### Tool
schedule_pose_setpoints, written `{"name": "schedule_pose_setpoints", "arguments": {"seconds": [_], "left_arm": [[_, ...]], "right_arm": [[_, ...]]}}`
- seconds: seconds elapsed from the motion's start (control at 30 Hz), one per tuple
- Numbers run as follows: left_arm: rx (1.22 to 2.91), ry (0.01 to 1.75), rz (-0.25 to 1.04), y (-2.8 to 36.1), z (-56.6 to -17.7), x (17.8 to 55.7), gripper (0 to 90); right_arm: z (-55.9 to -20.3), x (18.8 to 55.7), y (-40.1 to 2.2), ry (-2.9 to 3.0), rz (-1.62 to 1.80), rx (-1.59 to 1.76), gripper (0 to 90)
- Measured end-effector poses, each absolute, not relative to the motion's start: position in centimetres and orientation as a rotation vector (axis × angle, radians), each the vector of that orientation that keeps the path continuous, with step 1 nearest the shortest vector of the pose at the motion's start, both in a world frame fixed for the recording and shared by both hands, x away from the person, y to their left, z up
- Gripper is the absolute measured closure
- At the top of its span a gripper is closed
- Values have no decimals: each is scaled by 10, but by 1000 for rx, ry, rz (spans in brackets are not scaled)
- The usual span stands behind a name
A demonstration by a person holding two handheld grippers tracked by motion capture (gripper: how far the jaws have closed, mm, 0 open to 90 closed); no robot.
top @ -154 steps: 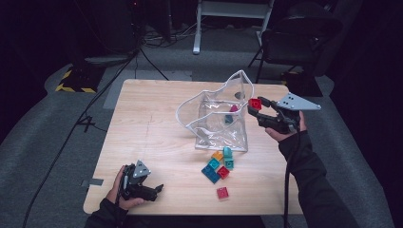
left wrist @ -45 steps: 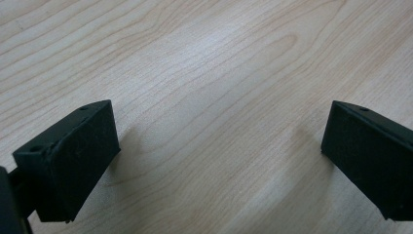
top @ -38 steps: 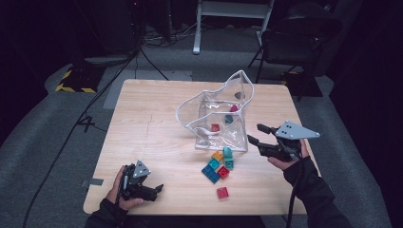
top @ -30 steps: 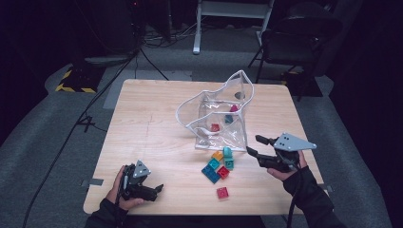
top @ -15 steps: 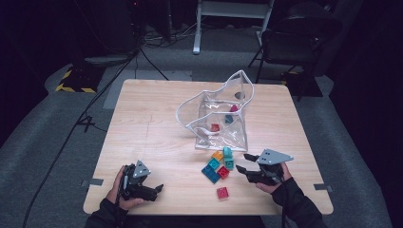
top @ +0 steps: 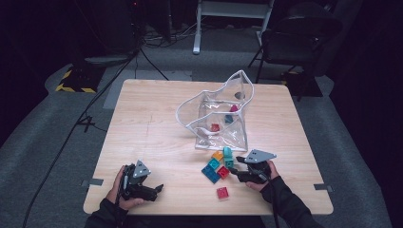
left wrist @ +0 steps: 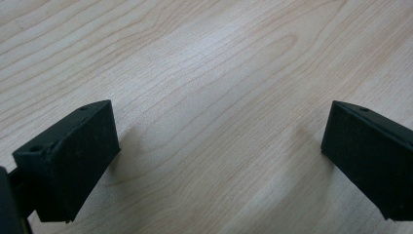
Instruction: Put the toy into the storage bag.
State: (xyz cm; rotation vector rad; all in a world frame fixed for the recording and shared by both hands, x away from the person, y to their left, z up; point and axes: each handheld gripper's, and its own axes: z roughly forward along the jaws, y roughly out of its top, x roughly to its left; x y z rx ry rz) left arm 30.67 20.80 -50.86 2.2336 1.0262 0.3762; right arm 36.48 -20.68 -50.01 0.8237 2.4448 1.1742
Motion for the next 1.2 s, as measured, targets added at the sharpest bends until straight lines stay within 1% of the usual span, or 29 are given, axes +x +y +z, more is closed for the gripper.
{"name": "schedule_pose_setpoints", "arguments": {"seconds": [0.33, 0.6, 0.93, 1.0, 1.2], "left_arm": [[2234, 1026, 376, 208, -509, 307, 5], [2234, 1026, 376, 208, -509, 307, 5], [2234, 1026, 376, 208, -509, 307, 5], [2234, 1026, 376, 208, -509, 307, 5], [2234, 1026, 376, 208, -509, 307, 5]], "right_arm": [[-506, 369, -192, 2437, 1110, 849, 391], [-506, 371, -188, 2421, 1097, 875, 399], [-505, 367, -194, 2411, 1106, 882, 400], [-503, 365, -199, 2402, 1127, 882, 472], [-502, 365, -208, 2400, 1138, 893, 515]]}}
